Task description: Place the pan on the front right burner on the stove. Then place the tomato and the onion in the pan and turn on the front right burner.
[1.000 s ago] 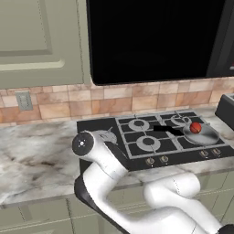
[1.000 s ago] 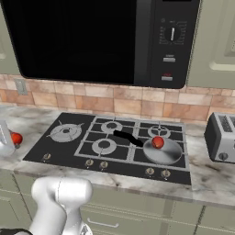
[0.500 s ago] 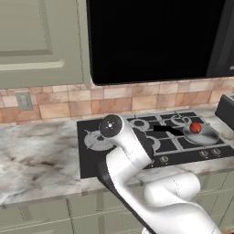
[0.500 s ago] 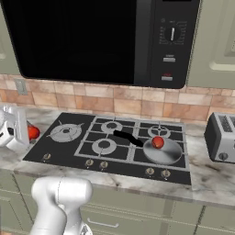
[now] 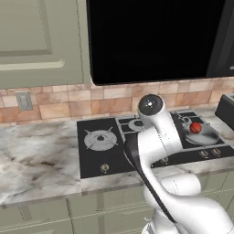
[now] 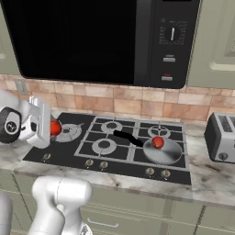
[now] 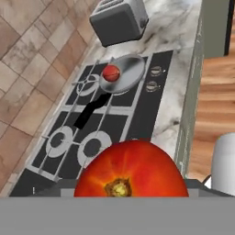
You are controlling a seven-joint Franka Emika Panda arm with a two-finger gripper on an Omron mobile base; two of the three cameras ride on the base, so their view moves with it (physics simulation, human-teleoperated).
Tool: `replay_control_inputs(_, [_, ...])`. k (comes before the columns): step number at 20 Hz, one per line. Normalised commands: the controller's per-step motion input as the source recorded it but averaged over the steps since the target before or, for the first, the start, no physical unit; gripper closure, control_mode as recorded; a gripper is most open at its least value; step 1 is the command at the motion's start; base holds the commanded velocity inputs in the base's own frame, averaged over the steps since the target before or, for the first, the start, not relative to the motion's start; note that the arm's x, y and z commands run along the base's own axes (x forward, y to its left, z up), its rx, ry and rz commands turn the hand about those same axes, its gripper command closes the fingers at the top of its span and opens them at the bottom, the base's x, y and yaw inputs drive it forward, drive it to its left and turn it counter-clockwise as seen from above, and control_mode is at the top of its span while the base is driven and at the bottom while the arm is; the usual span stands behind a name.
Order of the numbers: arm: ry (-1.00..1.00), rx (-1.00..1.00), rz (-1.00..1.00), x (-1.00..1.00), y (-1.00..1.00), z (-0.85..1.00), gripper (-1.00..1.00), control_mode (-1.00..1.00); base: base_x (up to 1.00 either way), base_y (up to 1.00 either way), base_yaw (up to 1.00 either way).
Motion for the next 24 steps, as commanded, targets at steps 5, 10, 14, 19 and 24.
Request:
replay_control_inputs(5, [0.0, 0.15, -0.12, 0.0, -0.86, 0.42, 1.0, -1.0, 0.0, 0.0, 0.0])
replay_control_inputs(10, [0.0, 0.16, -0.11, 0.0, -0.84, 0.39, 1.0, -1.0, 0.0, 0.0, 0.0])
replay_control_inputs(14, [0.0, 0.17, -0.08, 0.0, -0.83, 0.33, 1.0, -1.0, 0.0, 0.0, 0.0])
replay_control_inputs(19, [0.0, 0.18, -0.04, 0.01, -0.77, 0.18, 1.0, -1.0, 0.0, 0.0, 0.0])
replay_control_inputs(24, [0.0, 0.15, 0.0, 0.18, -0.53, 0.02, 1.0, -1.0, 0.0, 0.0, 0.0])
